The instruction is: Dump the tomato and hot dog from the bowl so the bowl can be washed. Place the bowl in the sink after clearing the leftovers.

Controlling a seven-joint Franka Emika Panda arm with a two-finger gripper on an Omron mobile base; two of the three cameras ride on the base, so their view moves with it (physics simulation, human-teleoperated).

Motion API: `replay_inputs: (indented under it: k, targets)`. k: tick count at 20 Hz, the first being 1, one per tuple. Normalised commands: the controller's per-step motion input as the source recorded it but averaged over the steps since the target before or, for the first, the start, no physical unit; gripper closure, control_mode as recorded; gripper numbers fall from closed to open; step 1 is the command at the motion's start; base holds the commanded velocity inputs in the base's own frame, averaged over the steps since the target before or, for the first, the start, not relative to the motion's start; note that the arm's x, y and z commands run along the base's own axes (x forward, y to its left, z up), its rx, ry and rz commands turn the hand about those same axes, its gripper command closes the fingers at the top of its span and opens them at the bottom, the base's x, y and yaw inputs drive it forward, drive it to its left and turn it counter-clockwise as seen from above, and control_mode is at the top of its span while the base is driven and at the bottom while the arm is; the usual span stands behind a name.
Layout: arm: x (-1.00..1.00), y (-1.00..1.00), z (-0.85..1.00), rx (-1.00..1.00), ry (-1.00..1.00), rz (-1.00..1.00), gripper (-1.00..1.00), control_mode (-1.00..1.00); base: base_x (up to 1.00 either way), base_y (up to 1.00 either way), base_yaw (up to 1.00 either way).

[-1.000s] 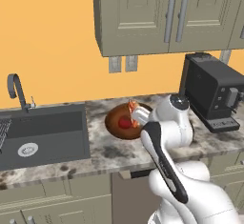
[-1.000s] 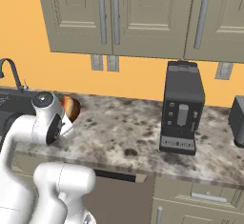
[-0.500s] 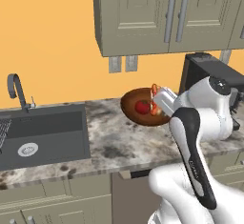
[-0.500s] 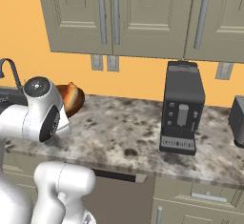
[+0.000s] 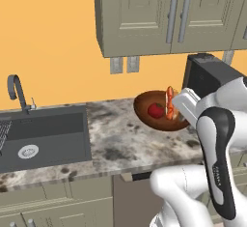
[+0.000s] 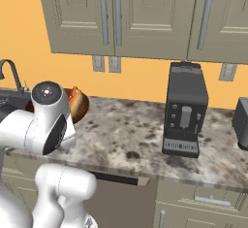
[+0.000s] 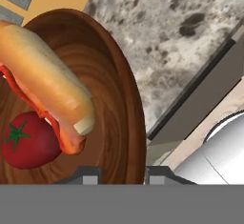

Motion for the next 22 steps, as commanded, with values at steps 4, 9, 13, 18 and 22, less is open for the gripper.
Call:
replay_inputs:
  k: [4, 9, 13, 18, 22]
  targets:
    - [-0.37, 0.05, -0.08, 0.00, 0.00, 0.00, 1.00, -1.00, 0.00, 0.00, 0.00]
    - [0.00, 0.00, 0.00, 0.00, 0.00, 0.00, 1.00, 1.00, -0.45, 0.31, 0.00]
    - [0.00, 0.00, 0.00, 0.00, 0.00, 0.00, 1.00, 1.00, -0.01, 0.81, 0.00]
    - [0.00, 0.00, 0.00, 0.00, 0.00, 0.00, 1.00, 1.00, 0.00, 0.90, 0.00]
    - [0.00, 0.00, 0.00, 0.00, 0.00, 0.00, 1.00, 1.00, 0.10, 0.71, 0.00]
